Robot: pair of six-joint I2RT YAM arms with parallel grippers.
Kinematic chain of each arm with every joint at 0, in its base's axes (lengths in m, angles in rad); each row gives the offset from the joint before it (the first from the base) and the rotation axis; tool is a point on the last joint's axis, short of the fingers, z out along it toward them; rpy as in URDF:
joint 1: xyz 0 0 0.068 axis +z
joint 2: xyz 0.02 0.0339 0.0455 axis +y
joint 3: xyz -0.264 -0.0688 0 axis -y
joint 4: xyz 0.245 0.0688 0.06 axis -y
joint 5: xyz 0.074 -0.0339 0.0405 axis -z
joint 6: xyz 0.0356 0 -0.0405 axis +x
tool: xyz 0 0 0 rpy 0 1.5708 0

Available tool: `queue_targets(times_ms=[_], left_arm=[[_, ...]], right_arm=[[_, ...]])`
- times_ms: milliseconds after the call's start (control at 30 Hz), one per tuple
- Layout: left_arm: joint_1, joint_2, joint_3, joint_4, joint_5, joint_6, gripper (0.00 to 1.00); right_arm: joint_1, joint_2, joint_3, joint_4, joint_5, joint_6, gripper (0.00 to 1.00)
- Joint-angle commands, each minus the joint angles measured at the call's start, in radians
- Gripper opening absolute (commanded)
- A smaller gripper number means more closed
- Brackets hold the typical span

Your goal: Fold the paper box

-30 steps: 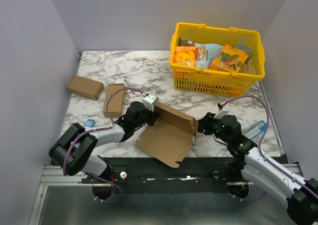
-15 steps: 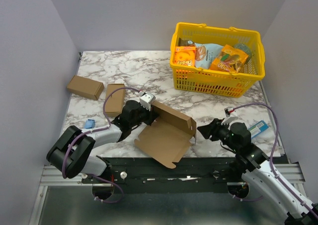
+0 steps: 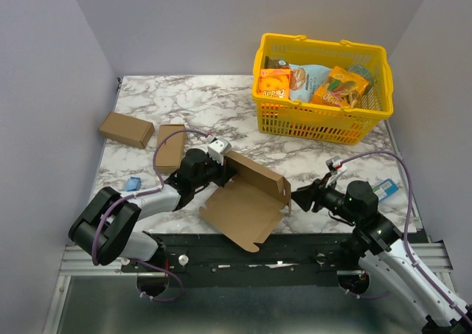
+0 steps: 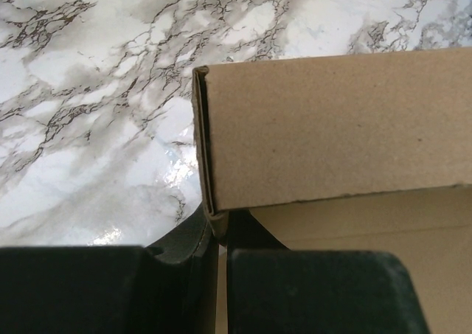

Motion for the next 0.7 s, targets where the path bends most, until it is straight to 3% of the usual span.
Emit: queue_targets(times_ms=[0,300,667], left_arm=[[0.005,-0.004,0.002,0.015,0.017,-0.007,0.00],[0.029,0.002,0.002,0.011,0.035,-0.013,0.00],[0.037,-0.001,-0.006,0.034,0.076,-0.022,0.00]], right_arm=[[0.005,0.029,0.026,0.085,-0.140,-0.039,0.52],[0.004,-0.043,0.054,-0.007,-0.154,-0.030,0.54],[0.004,0.006,0.082,-0.024,-0.154,-0.079,0.58]])
